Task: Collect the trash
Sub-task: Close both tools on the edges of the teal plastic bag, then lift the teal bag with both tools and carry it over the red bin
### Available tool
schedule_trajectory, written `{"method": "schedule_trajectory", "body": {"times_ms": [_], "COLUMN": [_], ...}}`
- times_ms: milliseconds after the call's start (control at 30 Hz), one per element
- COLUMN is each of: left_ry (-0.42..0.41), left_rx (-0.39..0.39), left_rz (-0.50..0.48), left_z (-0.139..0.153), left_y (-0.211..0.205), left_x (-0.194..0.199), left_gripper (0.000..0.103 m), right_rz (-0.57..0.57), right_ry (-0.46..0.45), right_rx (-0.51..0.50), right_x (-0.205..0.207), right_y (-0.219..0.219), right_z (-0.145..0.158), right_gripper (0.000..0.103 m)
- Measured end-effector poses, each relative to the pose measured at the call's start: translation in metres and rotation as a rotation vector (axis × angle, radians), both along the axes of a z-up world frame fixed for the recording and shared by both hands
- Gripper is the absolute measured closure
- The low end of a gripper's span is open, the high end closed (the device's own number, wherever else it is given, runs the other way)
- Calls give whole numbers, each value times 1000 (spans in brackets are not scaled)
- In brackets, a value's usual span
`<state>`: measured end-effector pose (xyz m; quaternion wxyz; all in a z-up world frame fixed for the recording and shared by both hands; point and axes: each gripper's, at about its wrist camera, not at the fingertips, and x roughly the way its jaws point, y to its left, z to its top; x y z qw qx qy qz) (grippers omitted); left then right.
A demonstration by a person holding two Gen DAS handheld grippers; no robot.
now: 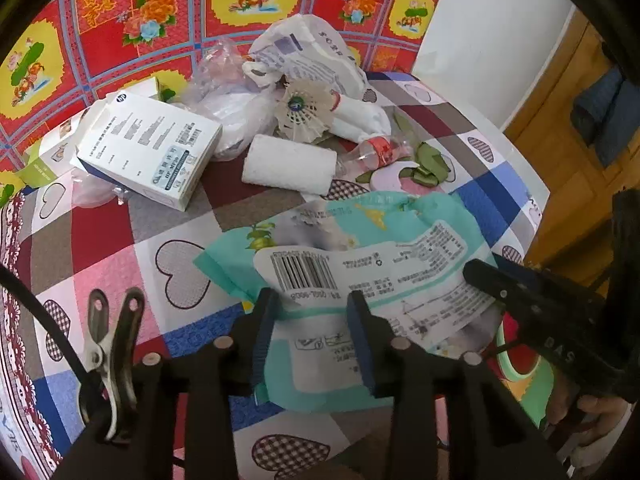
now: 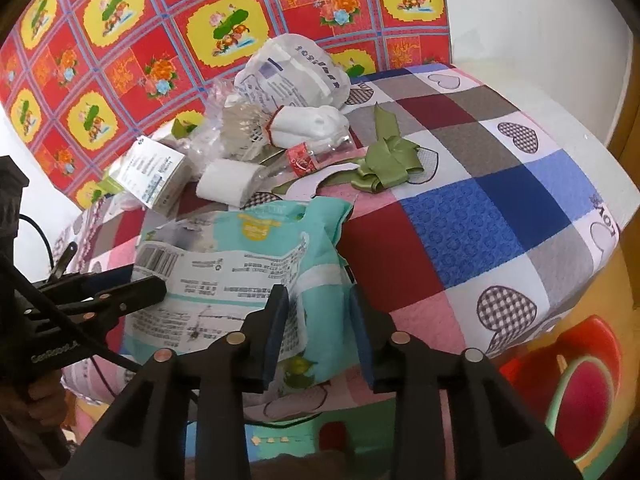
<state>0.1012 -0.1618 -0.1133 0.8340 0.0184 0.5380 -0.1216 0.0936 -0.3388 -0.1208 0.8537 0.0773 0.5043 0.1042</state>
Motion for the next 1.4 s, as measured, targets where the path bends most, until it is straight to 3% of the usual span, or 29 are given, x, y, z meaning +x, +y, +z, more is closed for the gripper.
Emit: {"method": "schedule_trajectory", "body": {"times_ms": [167,267,500,767,1000,1400], "left_ry": [-6,-14,-12,-59,-69,-58], "left_rx": [-9,-9,-36,-44,-57,-89], "left_rz": [12,16,23,-27,-120,-341], "left_z": [-6,-7,1,24,33,34], "left_y": [-1,-2,-1,-22,-64,-183], "left_x": [1,1,-1,-9,-13,-25], "left_gripper": [56,55,69,69,69,69], "right_rz": [22,24,-26,-111,-217,-425], "right_ry": [-9,-28,-55,-86,-118,-128], "right_rx": [-16,-7,46,90,70,35], "right_x": [3,2,-12,-31,-57,-106], "right_y": [4,3,-9,-42,-91,-190], "right_z": [-2,1,11,27,45,61], "right_gripper": [68,80,85,85,85,85]}}
